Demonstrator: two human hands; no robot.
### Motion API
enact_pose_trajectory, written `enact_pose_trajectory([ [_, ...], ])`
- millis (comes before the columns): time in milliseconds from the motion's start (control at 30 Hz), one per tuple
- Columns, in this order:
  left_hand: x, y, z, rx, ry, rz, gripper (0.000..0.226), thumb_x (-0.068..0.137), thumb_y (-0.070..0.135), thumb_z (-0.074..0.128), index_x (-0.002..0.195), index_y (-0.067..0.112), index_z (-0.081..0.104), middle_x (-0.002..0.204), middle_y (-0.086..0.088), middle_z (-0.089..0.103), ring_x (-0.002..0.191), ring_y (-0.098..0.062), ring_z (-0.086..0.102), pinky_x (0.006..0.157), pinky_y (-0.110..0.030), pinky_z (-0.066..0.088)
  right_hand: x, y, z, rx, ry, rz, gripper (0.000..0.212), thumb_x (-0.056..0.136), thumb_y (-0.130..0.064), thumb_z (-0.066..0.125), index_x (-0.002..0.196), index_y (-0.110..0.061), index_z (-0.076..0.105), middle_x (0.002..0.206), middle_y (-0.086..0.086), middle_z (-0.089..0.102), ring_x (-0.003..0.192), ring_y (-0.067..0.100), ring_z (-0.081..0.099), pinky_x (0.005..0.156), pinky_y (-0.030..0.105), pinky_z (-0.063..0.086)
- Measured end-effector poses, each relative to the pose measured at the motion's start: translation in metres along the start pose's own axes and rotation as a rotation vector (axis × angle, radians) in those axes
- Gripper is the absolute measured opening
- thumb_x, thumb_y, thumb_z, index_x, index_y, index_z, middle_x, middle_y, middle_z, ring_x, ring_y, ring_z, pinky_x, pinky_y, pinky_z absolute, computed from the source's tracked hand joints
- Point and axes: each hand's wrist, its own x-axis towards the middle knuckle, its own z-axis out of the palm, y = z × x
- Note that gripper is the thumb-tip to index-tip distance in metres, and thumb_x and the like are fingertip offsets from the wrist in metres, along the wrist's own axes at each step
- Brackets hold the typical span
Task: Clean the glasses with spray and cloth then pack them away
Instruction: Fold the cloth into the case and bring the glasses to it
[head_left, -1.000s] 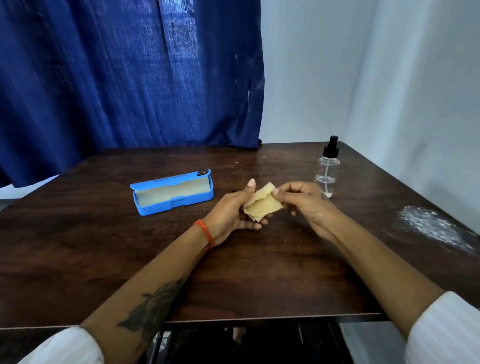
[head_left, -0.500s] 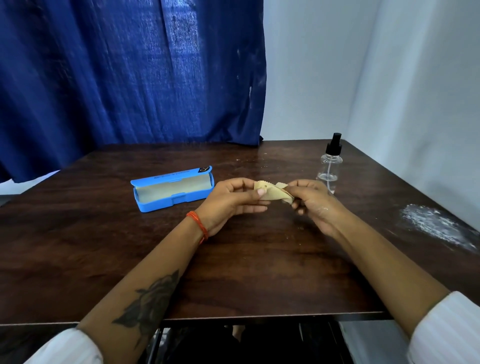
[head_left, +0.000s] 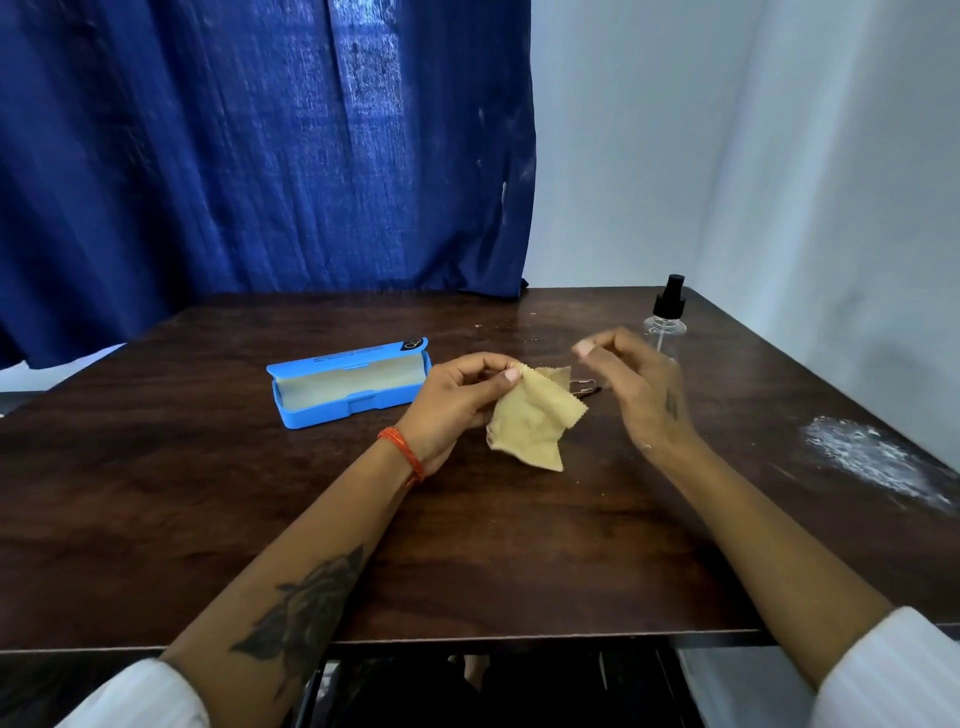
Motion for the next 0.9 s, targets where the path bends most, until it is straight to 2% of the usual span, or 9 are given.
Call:
enact_pose_trajectory([
  [100,-0.001,0.0,0.001,-0.015,-0.013,0.014,0.013,0.084,0.019,0.061,0.087,0.025,0.072,0.091,0.006,0.07,0.089,-0.009,0.066,0.07,-0.023,0.055,-0.002,-0.007,0.004,-0.051,-0.159,-0.08,0.035,0.067,-0.06,0.062,0.09,-0.033,0.06,0.091,-0.012,0.065,0.084,0.002,0.059,0.071,0.019,0.048],
  [167,-0.002,0.001,0.002,-0.009,-0.025,0.028,0.012,0.082,0.02,0.062,0.088,0.024,0.071,0.092,0.004,0.07,0.089,-0.01,0.067,0.069,-0.024,0.055,-0.004,-0.009,0.01,-0.193,-0.253,-0.083,0.045,0.063,-0.064,0.066,0.093,-0.03,0.061,0.09,-0.012,0.065,0.083,0.003,0.06,0.069,0.021,0.049],
  [333,-0.003,0.004,0.003,-0.018,0.016,0.056,0.015,0.083,0.015,0.062,0.094,0.024,0.06,0.088,0.004,0.064,0.086,-0.009,0.064,0.07,-0.028,0.057,0.004,-0.017,0.018,-0.401,-0.186,-0.146,0.006,0.076,-0.025,0.07,0.08,-0.02,0.071,0.073,-0.003,0.069,0.066,0.015,0.062,0.061,0.03,0.049],
  [500,-0.012,0.005,0.004,0.138,-0.07,0.047,0.015,0.081,0.009,0.065,0.088,0.021,0.061,0.084,0.006,0.065,0.078,-0.006,0.063,0.062,-0.018,0.052,0.011,-0.038,0.013,-0.339,-0.122,-0.059,0.006,0.074,-0.018,0.064,0.072,-0.019,0.068,0.071,0.001,0.07,0.069,0.02,0.065,0.062,0.034,0.051],
  [600,-0.021,0.006,0.001,0.108,-0.149,-0.032,0.024,0.082,-0.006,0.058,0.09,0.016,0.062,0.091,0.0,0.066,0.085,-0.011,0.065,0.07,-0.025,0.058,0.014,-0.051,0.007,-0.221,-0.117,0.011,0.013,0.074,-0.015,0.064,0.063,-0.023,0.064,0.064,-0.005,0.065,0.065,0.014,0.061,0.061,0.029,0.048],
  [700,-0.031,0.011,-0.01,-0.009,-0.263,-0.126,0.036,0.08,-0.012,0.053,0.106,0.013,0.059,0.101,-0.007,0.067,0.095,-0.019,0.066,0.081,-0.034,0.057,0.013,-0.061,0.0,-0.135,-0.112,0.045,0.022,0.073,-0.013,0.065,0.056,-0.026,0.061,0.057,-0.012,0.061,0.057,0.001,0.055,0.053,0.017,0.044],
  [800,-0.036,0.019,-0.013,-0.157,-0.307,-0.19,0.034,0.081,0.022,0.06,0.113,0.014,0.058,0.108,-0.01,0.067,0.103,-0.026,0.064,0.083,-0.041,0.056,0.008,-0.072,0.0,-0.148,-0.143,0.036,0.02,0.073,-0.013,0.066,0.058,-0.026,0.063,0.059,-0.011,0.064,0.058,0.001,0.058,0.056,0.018,0.045],
  [867,-0.036,0.024,-0.007,-0.094,-0.242,-0.203,0.047,0.077,0.048,0.059,0.112,0.015,0.061,0.108,-0.01,0.068,0.102,-0.025,0.065,0.079,-0.04,0.057,0.003,-0.078,0.003,-0.161,-0.177,0.015,0.013,0.073,-0.013,0.065,0.064,-0.023,0.066,0.067,0.0,0.068,0.065,0.01,0.06,0.06,0.027,0.048],
  [900,-0.036,0.025,-0.003,-0.021,-0.192,-0.192,0.048,0.075,0.05,0.06,0.11,0.016,0.062,0.106,-0.008,0.069,0.098,-0.022,0.066,0.077,-0.038,0.058,0.0,-0.081,0.006,-0.16,-0.191,0.0,0.01,0.073,-0.013,0.065,0.066,-0.021,0.066,0.069,0.004,0.07,0.066,0.013,0.061,0.061,0.031,0.049],
])
